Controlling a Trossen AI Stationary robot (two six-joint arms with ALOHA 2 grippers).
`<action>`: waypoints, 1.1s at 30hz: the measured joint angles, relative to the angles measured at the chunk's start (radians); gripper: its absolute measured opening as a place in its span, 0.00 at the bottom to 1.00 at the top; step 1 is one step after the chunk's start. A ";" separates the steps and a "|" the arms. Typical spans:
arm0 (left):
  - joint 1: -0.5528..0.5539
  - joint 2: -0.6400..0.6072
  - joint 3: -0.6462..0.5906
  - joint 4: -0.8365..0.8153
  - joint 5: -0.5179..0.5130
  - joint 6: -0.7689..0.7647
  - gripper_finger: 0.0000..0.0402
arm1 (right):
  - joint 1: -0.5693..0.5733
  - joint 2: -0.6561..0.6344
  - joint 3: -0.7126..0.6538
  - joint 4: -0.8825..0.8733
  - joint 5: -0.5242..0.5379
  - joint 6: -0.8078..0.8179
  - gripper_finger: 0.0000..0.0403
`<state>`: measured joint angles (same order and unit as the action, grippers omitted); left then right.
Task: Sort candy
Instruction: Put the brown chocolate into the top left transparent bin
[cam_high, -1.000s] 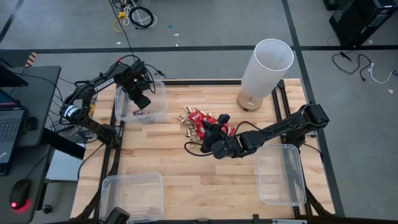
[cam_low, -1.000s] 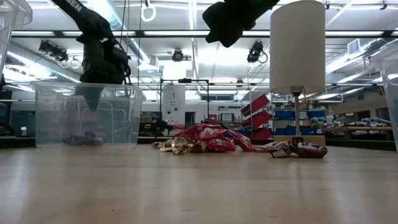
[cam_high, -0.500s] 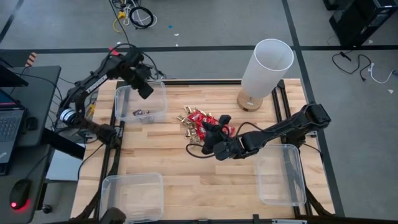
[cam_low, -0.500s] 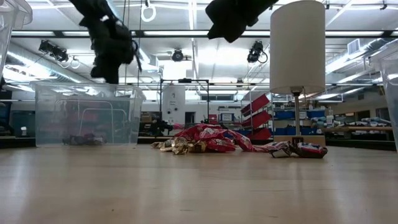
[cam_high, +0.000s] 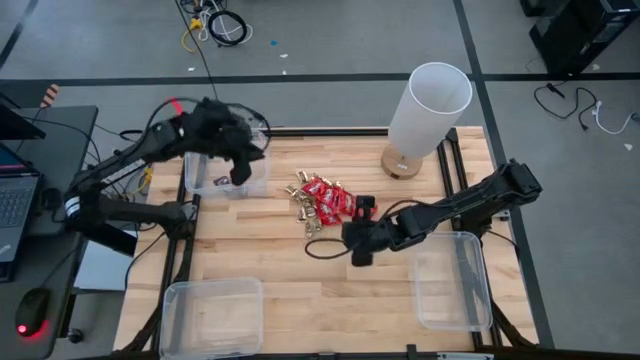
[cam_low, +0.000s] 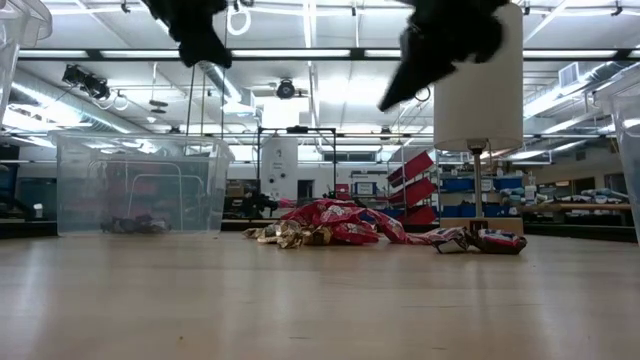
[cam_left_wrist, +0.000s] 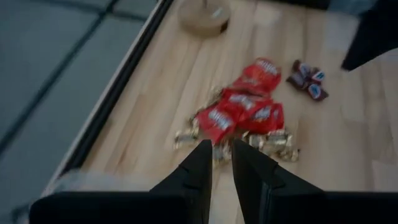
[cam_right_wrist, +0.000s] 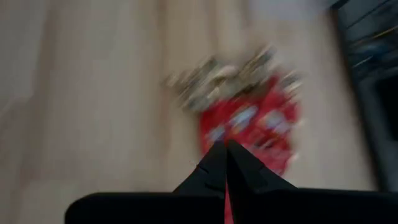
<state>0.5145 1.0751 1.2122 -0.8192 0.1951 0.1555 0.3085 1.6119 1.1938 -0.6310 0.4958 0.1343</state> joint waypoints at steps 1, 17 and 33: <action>-0.033 -0.012 -0.016 0.033 -0.020 -0.006 0.16 | 0.005 0.004 0.000 -0.030 -0.031 0.018 0.00; -0.331 -0.051 -0.182 0.283 -0.232 -0.035 0.16 | 0.105 0.006 -0.216 0.067 -0.082 0.056 0.19; -0.360 -0.048 -0.251 0.365 -0.232 -0.063 0.16 | 0.096 0.006 -0.380 0.384 -0.071 0.057 0.27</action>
<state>0.1543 1.0275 0.9607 -0.4538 -0.0372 0.0925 0.4046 1.6176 0.8136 -0.2475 0.4252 0.1910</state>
